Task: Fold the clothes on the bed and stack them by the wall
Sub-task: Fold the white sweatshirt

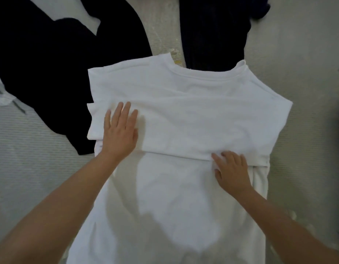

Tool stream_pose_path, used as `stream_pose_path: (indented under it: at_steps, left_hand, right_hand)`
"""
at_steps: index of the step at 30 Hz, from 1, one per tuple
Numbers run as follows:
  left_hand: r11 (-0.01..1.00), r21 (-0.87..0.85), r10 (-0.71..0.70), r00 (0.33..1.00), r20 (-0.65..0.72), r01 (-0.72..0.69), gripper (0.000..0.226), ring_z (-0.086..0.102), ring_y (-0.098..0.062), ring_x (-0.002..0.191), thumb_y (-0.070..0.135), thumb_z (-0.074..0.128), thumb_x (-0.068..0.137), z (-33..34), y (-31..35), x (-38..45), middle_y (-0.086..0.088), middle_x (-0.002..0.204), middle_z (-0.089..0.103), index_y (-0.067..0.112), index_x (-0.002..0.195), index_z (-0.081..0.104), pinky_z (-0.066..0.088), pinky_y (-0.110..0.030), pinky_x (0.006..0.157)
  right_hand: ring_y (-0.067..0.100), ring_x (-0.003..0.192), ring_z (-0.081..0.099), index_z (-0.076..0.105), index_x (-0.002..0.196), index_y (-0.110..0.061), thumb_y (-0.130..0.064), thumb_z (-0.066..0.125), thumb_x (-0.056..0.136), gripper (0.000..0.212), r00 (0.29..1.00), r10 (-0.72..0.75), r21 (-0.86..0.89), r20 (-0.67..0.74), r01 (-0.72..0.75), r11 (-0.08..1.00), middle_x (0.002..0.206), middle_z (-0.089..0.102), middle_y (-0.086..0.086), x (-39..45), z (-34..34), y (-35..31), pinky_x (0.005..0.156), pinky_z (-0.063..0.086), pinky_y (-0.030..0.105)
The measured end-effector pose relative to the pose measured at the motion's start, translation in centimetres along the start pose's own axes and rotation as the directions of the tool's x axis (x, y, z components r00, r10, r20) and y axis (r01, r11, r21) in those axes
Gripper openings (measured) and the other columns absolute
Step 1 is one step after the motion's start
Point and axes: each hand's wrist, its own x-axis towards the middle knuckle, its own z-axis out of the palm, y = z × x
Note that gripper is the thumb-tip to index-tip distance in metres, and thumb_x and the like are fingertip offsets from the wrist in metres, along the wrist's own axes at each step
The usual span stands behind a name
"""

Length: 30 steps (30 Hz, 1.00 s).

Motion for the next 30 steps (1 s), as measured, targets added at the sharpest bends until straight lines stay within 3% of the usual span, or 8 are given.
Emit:
stream_pose_path:
  at_steps: [3,6,10,13,16,20,25,30]
  left_hand:
    - [1.0,-0.018,0.003,0.98,0.201,0.001,0.057,0.05,-0.054,0.11,0.031,0.036,0.082,2.4,1.6,-5.3,-0.034,0.122,0.052,-0.011,0.114,0.058,0.034,-0.07,0.085]
    - [0.991,-0.09,-0.052,0.912,0.406,0.096,0.083,0.039,-0.056,0.119,0.055,0.014,0.091,3.4,2.8,-11.6,-0.037,0.13,0.042,-0.012,0.123,0.049,0.024,-0.071,0.093]
    - [0.963,-0.096,-0.158,0.816,0.556,0.253,0.085,0.043,-0.06,0.112,0.052,0.005,0.095,3.6,3.6,-19.1,-0.042,0.123,0.046,-0.015,0.117,0.053,0.031,-0.07,0.088]
    - [0.94,-0.092,-0.241,0.831,0.502,0.328,0.082,0.044,-0.061,0.11,0.05,0.009,0.096,3.7,4.2,-24.0,-0.043,0.122,0.046,-0.016,0.115,0.054,0.032,-0.071,0.087]
    - [0.879,-0.113,-0.392,0.837,0.382,0.464,0.086,0.032,-0.058,0.123,0.058,0.012,0.092,4.1,5.1,-28.5,-0.042,0.132,0.035,-0.014,0.126,0.045,0.025,-0.067,0.097]
    - [0.661,-0.166,-0.682,0.677,0.277,0.732,0.057,0.021,-0.048,0.133,0.021,0.046,0.095,4.1,5.0,-31.9,-0.038,0.142,0.021,-0.011,0.137,0.027,0.018,-0.049,0.109]
    - [0.578,-0.047,-0.8,0.577,0.162,0.815,0.033,0.04,-0.046,0.116,0.012,0.044,0.093,3.6,2.9,-32.2,-0.035,0.123,0.043,-0.009,0.118,0.051,0.031,-0.052,0.096]
    - [0.692,-0.054,-0.684,0.678,0.268,0.72,0.03,0.043,-0.051,0.107,0.003,0.042,0.093,3.3,0.7,-32.1,-0.041,0.117,0.043,-0.019,0.112,0.048,0.034,-0.053,0.088]
  right_hand:
    - [0.046,0.11,0.055,0.065,0.112,-0.003,-0.005,0.084,0.051,0.064,0.993,0.029,-0.004,0.111,-0.029,1.0,0.118,0.059,0.027,-2.2,0.5,0.9,0.087,0.039,0.065]
    - [0.037,0.14,0.018,0.039,0.139,-0.011,-0.014,0.063,0.081,0.062,0.934,0.132,0.02,0.333,-0.147,0.989,0.149,0.025,0.019,-6.1,1.6,1.9,0.111,0.015,0.054]
    - [0.05,0.123,0.042,0.056,0.123,-0.001,-0.004,0.075,0.067,0.059,0.916,0.179,0.044,0.358,-0.208,0.977,0.132,0.047,0.029,-13.3,3.3,1.6,0.098,0.03,0.065]
    - [0.055,0.108,0.052,0.064,0.109,0.006,-0.012,0.059,0.08,0.035,0.947,0.199,0.059,0.252,-0.221,0.974,0.119,0.055,0.035,-18.4,4.2,1.4,0.08,0.039,0.071]
    - [0.06,0.108,0.048,0.059,0.111,0.012,-0.033,0.027,0.095,0.058,0.954,0.213,0.171,0.213,-0.251,0.953,0.119,0.049,0.042,-22.7,5.1,2.0,0.083,0.04,0.067]
    - [0.051,0.125,0.036,0.038,0.133,0.009,-0.025,0.058,0.088,0.06,0.819,0.498,0.245,0.287,-0.565,0.788,0.135,0.035,0.038,-26.3,6.5,2.5,0.104,0.029,0.055]
    - [0.038,0.123,0.042,0.041,0.132,-0.001,-0.013,0.057,0.089,0.048,0.695,0.616,0.326,0.37,-0.718,0.615,0.134,0.046,0.022,-27.8,7.4,3.0,0.105,0.031,0.044]
    - [0.038,0.116,0.048,0.048,0.124,0.004,0.003,0.046,0.089,0.035,0.77,0.573,0.354,0.28,-0.638,0.684,0.125,0.054,0.024,-28.7,6.8,3.3,0.097,0.035,0.04]
